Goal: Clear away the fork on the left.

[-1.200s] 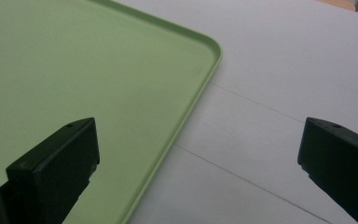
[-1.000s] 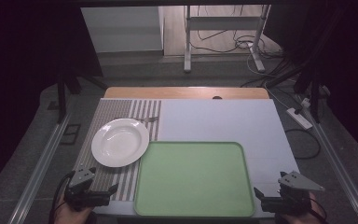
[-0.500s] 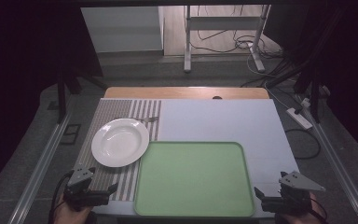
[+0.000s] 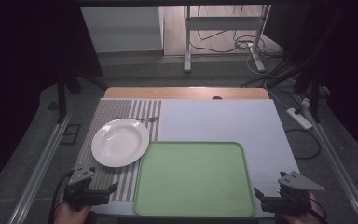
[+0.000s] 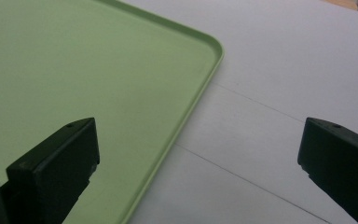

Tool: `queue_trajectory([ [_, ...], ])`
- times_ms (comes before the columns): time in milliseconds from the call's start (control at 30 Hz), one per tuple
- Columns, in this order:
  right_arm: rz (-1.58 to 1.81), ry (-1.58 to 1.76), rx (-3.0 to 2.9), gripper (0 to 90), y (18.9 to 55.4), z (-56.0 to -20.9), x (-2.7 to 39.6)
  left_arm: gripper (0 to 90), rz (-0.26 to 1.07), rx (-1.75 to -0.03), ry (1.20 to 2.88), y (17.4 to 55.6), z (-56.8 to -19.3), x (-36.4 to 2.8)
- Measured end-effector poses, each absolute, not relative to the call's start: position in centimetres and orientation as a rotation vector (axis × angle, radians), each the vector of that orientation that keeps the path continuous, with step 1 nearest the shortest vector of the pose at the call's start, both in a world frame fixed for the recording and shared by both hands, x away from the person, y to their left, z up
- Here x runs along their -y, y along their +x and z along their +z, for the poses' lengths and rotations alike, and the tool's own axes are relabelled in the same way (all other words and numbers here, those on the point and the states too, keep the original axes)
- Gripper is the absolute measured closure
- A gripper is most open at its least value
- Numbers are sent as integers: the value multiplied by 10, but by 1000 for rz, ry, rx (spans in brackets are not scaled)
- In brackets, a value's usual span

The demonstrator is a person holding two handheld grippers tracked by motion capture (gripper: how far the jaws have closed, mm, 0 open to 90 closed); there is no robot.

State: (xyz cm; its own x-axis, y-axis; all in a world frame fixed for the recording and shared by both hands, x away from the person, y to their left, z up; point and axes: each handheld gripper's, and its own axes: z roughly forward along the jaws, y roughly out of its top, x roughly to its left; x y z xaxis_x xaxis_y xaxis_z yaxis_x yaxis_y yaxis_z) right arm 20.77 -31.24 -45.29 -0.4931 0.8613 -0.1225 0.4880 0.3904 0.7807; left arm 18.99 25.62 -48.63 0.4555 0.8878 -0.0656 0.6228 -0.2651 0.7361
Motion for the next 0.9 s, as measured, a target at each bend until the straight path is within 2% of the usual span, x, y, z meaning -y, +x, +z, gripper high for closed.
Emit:
queue_trajectory([
  [433,922,1144,-2140,0,208,-454,310,0,479,-1260,1990,192,-482,-253],
  [900,912,1135,-2145,0,207,-454,309,0,424,-1205,1939,198,-479,-257],
])
